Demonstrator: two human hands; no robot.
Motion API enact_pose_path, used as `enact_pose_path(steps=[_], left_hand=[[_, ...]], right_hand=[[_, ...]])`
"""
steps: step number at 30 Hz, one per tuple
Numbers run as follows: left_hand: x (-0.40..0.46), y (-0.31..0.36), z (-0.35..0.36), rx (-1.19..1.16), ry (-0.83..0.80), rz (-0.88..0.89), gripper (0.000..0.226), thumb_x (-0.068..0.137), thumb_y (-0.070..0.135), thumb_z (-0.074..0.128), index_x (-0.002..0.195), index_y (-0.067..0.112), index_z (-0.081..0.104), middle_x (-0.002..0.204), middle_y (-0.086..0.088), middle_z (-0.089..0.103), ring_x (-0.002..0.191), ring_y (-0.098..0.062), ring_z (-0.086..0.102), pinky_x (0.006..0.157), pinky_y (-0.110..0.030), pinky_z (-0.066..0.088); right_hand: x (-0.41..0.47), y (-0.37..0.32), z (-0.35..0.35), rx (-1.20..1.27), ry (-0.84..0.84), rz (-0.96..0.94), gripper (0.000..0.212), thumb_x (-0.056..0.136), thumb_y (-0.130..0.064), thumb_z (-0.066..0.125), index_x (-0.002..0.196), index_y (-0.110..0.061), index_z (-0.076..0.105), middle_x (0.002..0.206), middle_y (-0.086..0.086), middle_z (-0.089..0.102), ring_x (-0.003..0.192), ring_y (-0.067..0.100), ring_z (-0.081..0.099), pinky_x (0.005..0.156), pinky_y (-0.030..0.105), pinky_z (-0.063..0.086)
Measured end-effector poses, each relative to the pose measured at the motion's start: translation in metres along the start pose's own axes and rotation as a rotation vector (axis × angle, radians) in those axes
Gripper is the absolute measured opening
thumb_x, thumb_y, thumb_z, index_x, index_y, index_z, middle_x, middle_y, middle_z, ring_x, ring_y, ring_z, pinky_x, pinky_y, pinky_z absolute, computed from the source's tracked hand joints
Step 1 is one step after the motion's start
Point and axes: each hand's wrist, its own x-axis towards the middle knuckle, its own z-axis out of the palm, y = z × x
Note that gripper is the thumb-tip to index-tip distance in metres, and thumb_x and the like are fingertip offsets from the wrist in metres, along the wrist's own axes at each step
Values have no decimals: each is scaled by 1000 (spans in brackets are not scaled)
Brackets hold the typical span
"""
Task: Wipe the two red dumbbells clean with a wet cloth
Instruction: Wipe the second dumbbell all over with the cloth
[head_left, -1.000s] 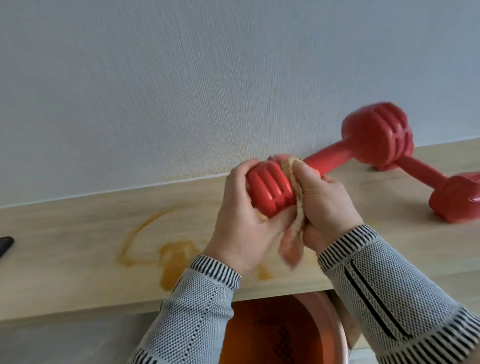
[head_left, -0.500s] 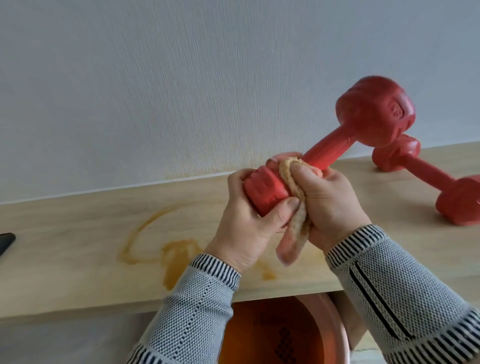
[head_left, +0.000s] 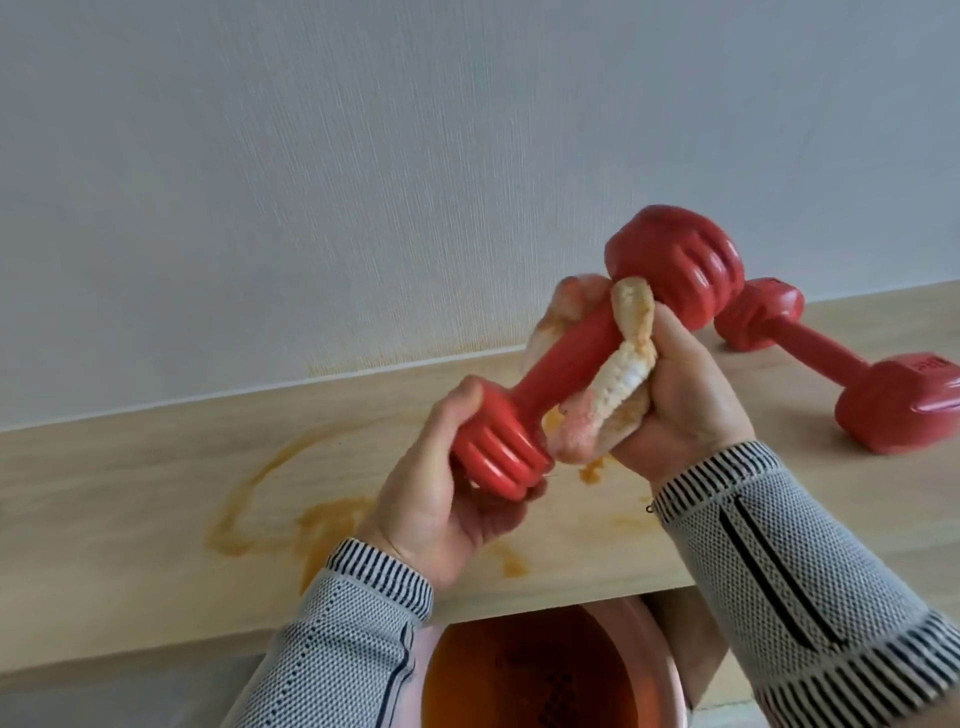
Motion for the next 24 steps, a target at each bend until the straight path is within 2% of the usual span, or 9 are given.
enact_pose_path(steps=[3,6,8,10,13,16,19,21,24], left_hand=[[-2,8,-2,-247,-56,-118,58,64,58,62,77,4,79,80,-18,69,67,-30,68,60,-33,57],[-1,12,-5,-403,-21,-24,62,63,48,68,101,-1,71,88,-20,67,79,-34,68,56,-32,59],[0,17,-8,-407,34,82,64,62,44,70,113,5,62,88,-18,68,80,-33,67,54,-30,58],[1,21,-13,-344,86,178,58,63,40,70,113,13,59,85,-14,70,78,-31,66,54,-30,57],[0,24,-23,-226,136,249,46,66,33,73,107,20,59,84,-11,70,73,-28,66,52,-31,53],[0,31,-41,-114,94,295,49,58,24,82,104,28,66,96,-11,67,76,-28,66,50,-32,53],[-2,44,-54,-56,23,371,71,36,33,95,102,34,71,104,-9,66,82,-28,66,54,-34,54],[-6,49,-47,-130,37,442,53,46,36,92,95,30,73,99,-4,70,81,-24,68,57,-33,55],[-5,51,-18,-481,211,567,32,70,38,74,99,24,71,95,1,74,88,-16,72,77,-35,59]], right_hand=[[-6,-7,11,-155,-97,21,41,81,-29,70,111,-3,61,110,20,56,106,35,50,107,52,29],[-15,-13,14,-170,-123,93,53,82,-21,60,127,6,54,128,29,55,119,39,57,99,54,45],[-18,-12,12,-115,-44,149,29,84,-17,51,101,-2,69,104,14,69,97,26,69,93,50,50],[-16,-13,5,57,146,122,17,81,-15,51,82,-9,67,88,3,66,90,18,66,103,40,43],[-11,-22,0,199,265,11,31,93,-31,49,80,-9,66,74,3,69,72,15,71,87,32,52],[-11,-25,-1,-81,158,3,26,95,-38,49,83,-18,59,75,2,68,64,15,67,62,30,56],[-16,-29,-3,-245,74,35,36,92,-46,49,89,-15,66,76,5,68,61,16,65,55,28,56],[-18,-30,1,-312,12,45,43,86,-48,50,84,-12,74,78,8,70,63,18,67,55,29,56],[-17,-16,9,-319,-90,48,55,71,-47,61,108,-5,66,101,15,66,80,24,67,59,34,55]])
